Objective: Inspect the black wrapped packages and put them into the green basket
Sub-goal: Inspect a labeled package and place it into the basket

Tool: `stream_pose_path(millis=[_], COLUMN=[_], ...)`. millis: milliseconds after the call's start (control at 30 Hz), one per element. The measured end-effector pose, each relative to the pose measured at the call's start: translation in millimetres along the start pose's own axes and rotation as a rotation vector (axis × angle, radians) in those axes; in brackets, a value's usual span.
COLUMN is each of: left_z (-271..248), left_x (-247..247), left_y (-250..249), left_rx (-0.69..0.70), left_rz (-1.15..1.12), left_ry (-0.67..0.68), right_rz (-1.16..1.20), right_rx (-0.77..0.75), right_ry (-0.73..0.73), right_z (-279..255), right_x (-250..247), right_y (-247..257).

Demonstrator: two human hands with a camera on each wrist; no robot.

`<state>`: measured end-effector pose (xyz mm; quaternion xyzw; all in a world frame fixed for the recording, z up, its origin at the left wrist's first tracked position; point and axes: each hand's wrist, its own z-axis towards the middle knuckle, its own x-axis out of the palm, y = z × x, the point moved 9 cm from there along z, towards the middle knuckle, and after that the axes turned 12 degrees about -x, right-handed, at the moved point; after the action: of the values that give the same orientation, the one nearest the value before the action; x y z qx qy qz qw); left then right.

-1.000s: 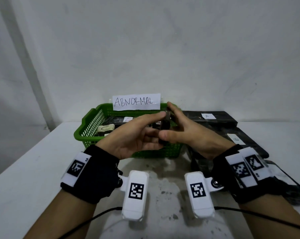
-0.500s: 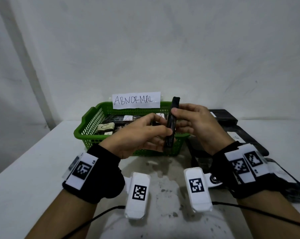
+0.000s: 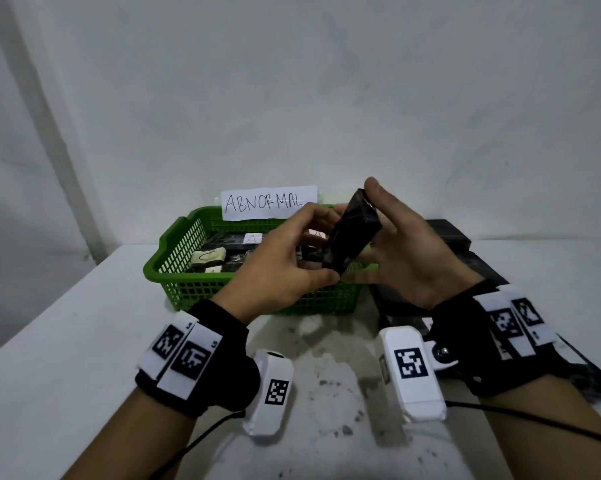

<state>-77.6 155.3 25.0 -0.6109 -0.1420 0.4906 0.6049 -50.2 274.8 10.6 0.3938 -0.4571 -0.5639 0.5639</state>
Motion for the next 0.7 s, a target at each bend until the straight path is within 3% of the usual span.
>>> stream_pose_path(millis=[167, 400, 567, 700], left_z=[-2.4, -1.7, -5.9, -10.5], left_x=[2.0, 1.6, 22.4, 52.8], left_y=[-4.7, -4.2, -13.9, -18.1], left_rx=[0.056, 0.01, 0.0, -0.057], left_rz=[0.031, -0.044, -0.122, -0.214], left_ry=[-0.004, -0.053, 0.036, 0.104], right_rz=[0.066, -0.179, -0.393, -0.467], right_rx=[0.029, -0.02, 0.019, -0.034], right_ry=[-0.07, -0.15, -0.126, -0.153], right_z=[0.5, -3.6, -29.4, -62.3], right_x=[-3.8, -6.2, -21.1, -45.3], right_y=[-1.8, 11.7, 26.3, 43.6])
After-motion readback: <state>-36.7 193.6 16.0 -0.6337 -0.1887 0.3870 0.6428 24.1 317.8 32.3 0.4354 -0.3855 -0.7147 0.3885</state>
